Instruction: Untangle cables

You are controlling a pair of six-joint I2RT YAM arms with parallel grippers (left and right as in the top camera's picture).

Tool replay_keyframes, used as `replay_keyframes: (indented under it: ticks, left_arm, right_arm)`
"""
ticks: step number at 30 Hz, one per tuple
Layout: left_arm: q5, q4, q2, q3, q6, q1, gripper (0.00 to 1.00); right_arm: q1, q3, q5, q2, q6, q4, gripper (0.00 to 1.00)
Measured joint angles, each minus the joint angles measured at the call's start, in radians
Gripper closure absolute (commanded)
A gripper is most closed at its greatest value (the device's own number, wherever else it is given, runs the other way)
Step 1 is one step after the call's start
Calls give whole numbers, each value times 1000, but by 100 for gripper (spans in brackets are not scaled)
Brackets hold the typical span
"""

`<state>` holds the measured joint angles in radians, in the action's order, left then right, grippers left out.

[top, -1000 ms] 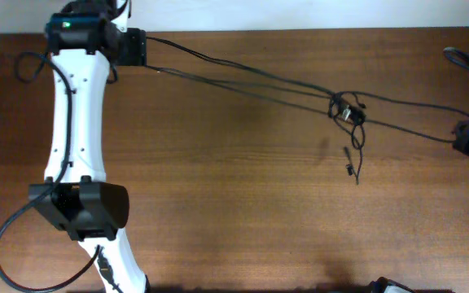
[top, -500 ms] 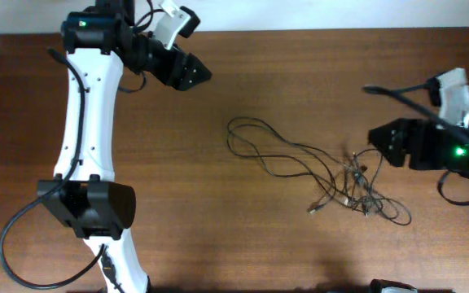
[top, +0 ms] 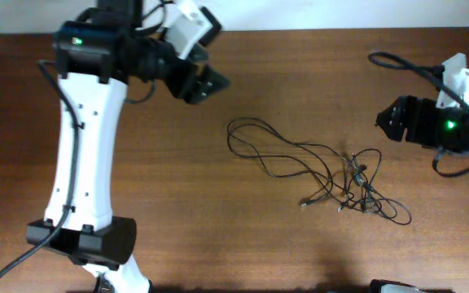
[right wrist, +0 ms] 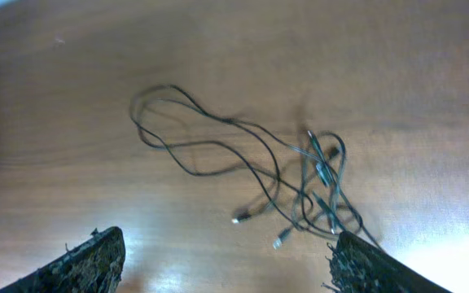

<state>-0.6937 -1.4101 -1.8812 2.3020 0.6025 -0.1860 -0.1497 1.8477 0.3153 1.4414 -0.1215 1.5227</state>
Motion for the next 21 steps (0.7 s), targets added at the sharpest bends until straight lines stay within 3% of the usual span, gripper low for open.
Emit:
replay_keyframes:
  ticks: [8, 11, 16, 21]
  left_arm:
    - [103, 18, -35, 0, 6, -252, 28]
    - [126, 53, -107, 0, -35, -288, 30]
    - [351, 125, -270, 0, -294, -286, 36]
    - [358, 175, -437, 0, -436, -265, 39]
  right_arm:
    - [0, 0, -150, 225, -40, 48, 18]
    - [0, 0, -188, 296, -40, 52, 18]
    - [0, -13, -244, 361, -39, 31, 20]
    - [2, -129, -244, 393, -33, -46, 30]
